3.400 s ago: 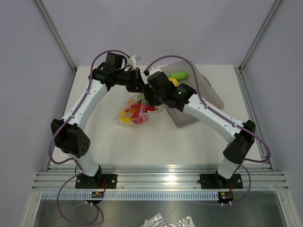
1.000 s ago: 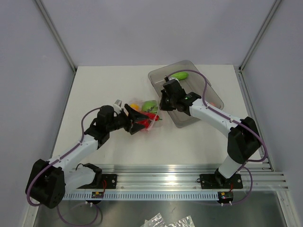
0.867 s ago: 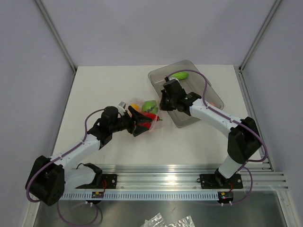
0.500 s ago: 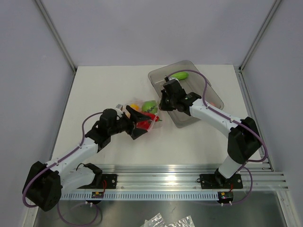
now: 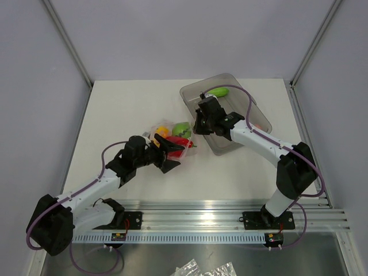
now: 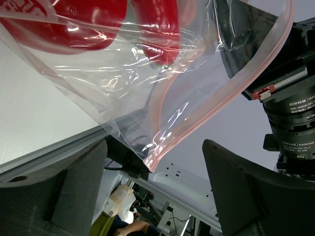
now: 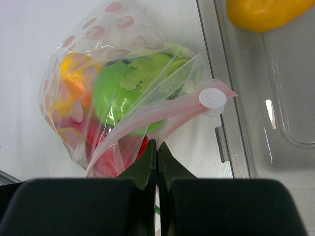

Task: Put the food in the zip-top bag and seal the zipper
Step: Adjust the zipper food storage bag at the center of the board.

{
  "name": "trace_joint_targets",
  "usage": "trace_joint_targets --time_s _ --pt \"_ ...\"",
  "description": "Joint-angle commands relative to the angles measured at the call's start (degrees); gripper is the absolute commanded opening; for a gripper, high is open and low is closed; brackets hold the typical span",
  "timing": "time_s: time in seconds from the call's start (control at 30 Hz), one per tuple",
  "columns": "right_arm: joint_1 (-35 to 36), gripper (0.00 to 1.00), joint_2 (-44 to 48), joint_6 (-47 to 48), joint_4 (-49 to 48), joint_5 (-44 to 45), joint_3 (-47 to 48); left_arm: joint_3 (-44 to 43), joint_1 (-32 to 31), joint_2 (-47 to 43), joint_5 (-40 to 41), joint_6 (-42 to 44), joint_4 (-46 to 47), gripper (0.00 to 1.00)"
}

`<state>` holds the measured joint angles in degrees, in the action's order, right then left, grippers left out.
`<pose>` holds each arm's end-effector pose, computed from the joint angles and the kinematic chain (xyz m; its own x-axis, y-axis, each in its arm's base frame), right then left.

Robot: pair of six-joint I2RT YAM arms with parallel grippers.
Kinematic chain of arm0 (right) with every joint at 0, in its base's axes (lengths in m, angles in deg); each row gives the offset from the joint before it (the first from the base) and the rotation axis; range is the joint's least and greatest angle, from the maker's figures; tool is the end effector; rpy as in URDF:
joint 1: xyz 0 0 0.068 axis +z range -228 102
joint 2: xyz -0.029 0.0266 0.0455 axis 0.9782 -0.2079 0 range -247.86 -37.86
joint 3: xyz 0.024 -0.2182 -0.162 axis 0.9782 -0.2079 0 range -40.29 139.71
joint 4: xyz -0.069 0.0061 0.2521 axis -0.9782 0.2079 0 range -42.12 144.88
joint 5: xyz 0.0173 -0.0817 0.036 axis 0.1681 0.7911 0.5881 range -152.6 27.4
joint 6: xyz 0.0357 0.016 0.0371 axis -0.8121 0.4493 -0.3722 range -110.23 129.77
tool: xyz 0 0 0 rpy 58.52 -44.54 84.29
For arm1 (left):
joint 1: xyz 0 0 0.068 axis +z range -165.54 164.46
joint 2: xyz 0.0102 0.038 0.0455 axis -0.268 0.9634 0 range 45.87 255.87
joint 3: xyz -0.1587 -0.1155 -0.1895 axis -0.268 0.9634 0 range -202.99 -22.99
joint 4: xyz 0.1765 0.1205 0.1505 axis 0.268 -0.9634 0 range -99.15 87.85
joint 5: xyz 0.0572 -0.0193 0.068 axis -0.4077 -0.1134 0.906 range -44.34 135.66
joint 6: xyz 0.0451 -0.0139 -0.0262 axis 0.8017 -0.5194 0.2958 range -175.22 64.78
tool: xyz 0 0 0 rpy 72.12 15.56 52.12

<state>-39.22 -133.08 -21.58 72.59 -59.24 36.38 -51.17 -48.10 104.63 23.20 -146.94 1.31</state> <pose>0.2938 0.2334 0.2803 -0.7643 0.0521 -0.6428 -0.2276 0.9108 0.3445 0.1778 -0.1297 0.2175 -0.7721 -0.6029 0.2008 -0.4075 0.2272 -0.8845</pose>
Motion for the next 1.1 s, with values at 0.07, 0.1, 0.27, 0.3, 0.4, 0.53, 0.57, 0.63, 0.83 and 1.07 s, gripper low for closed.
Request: trace_joint_targets --time_s 0.07,0.1,0.27,0.3,0.4,0.53,0.57,0.63,0.83,1.07 --pt "-0.11 0.0 3.29 -0.11 -1.68 -0.19 1.91 1.03 -0.32 3.45 1.63 -2.67 8.92 0.75" --pt "-0.03 0.0 3.29 -0.11 -1.59 -0.28 1.56 0.59 -0.4 4.42 1.54 -2.58 8.84 0.73" --pt "-0.11 0.0 3.99 -0.46 -2.21 -0.19 0.16 -0.12 -0.67 6.98 1.01 -3.29 11.48 0.57" --pt "-0.11 0.0 4.08 -0.55 -2.3 -0.28 -0.11 -0.29 -0.67 7.24 1.1 -3.29 11.56 0.49" --pt "0.06 0.0 4.69 -0.81 -2.38 -0.19 -1.25 0.32 -0.23 6.9 1.19 -3.46 11.74 0.16" --pt "0.06 0.0 7.41 -1.51 -4.14 -0.02 -4.67 -0.47 4.33 5.49 -0.48 -0.22 7.97 0.0" --pt "0.06 0.0 7.94 -1.87 -4.32 0.07 -6.16 -0.9 5.74 4.96 -0.92 1.01 6.48 0.0" --pt "0.85 0.0 9.6 -3.71 -6.51 -0.28 -8.19 -2.83 10.46 4.0 -2.93 5.75 2.54 0.0" --pt "8.48 0.0 10.93 -13.01 -13.97 2.17 -14.87 -14.77 20.32 8.73 -13.29 24.29 -11.08 0.0" --pt "11.23 0.1 10.23 -16.38 -16.37 3.41 -15.77 -27.96 22.8 14.27 -18.84 41.16 -22.96 0.0"
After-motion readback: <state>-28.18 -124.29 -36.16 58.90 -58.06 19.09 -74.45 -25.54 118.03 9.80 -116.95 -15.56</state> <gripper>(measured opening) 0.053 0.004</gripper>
